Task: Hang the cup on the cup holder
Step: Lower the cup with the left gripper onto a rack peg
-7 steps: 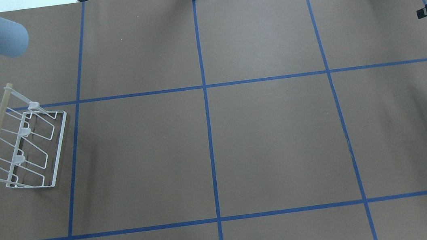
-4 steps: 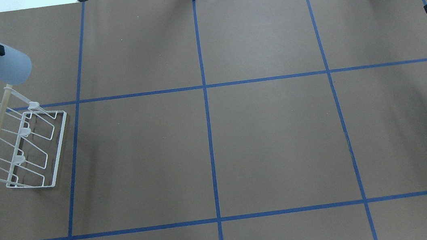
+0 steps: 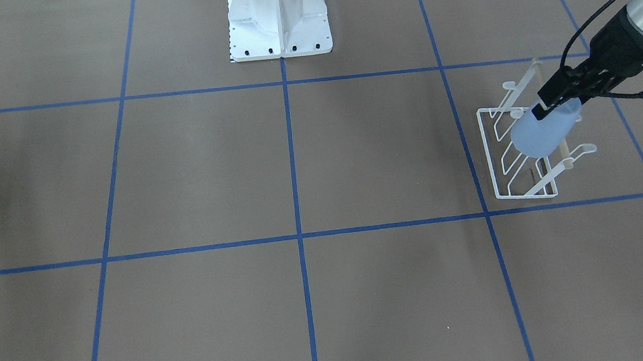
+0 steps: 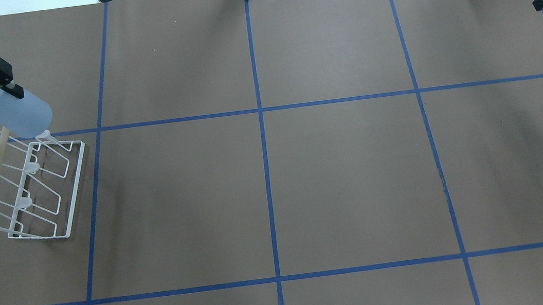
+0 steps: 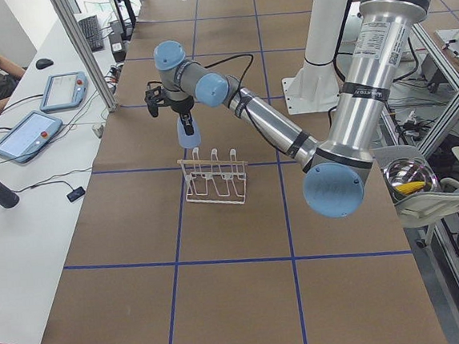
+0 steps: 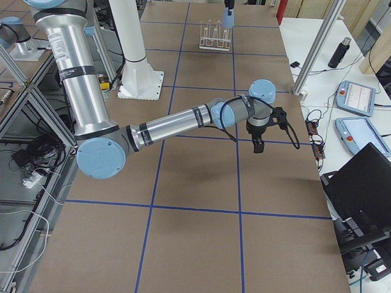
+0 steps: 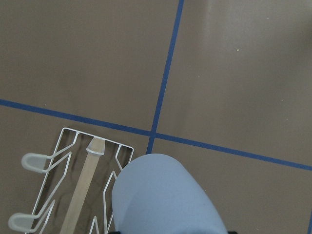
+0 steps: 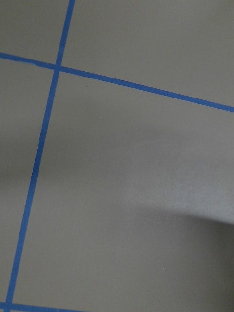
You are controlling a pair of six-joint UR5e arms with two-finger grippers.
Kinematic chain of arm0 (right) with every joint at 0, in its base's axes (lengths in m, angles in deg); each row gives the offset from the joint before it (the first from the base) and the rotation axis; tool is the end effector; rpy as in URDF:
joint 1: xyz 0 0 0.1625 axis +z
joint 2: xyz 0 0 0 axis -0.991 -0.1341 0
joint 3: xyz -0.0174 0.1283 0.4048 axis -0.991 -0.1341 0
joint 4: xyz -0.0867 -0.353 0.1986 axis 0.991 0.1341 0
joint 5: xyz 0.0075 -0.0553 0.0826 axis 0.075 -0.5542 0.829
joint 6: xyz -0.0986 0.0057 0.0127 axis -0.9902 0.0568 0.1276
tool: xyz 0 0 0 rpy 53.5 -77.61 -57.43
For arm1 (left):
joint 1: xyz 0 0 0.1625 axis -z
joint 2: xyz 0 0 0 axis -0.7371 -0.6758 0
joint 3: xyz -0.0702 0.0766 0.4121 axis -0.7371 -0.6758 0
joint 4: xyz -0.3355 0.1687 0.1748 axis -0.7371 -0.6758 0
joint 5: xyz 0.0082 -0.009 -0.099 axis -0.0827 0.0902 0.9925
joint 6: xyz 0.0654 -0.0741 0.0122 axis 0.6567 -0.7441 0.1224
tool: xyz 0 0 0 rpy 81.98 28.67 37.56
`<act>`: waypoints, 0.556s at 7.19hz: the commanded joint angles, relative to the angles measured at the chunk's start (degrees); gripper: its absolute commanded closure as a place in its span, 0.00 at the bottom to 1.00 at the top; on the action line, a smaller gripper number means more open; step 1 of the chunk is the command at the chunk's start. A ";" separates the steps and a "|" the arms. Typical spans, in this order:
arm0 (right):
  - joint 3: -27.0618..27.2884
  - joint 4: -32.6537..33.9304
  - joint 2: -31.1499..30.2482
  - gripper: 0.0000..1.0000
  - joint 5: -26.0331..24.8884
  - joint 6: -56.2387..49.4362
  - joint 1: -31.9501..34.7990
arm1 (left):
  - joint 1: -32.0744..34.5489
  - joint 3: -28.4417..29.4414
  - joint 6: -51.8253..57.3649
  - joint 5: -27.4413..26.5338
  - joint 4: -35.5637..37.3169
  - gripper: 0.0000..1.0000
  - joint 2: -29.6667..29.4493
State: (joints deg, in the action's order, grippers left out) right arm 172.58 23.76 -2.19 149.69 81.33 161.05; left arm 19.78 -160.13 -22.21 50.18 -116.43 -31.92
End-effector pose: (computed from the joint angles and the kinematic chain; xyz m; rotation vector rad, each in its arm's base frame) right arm -0.0569 -0.5993 0.4576 0.1841 -0.8634 -0.1053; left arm 0.1612 -0.5349 0.3265 -0.0913 0.9761 -0.2222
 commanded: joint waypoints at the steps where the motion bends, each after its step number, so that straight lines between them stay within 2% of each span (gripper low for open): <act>1: 1.50 2.96 0.02 0.00 0.96 -0.03 0.17 | -0.91 1.66 0.01 -0.06 0.41 1.00 -0.68; 4: 0.89 2.96 0.36 0.00 0.87 -0.03 -0.53 | -1.69 4.12 1.23 -0.15 -0.20 1.00 -0.68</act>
State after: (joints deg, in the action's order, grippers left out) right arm 173.82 26.71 -1.99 150.60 81.30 160.92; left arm 18.66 -157.21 -21.86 50.10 -116.31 -32.57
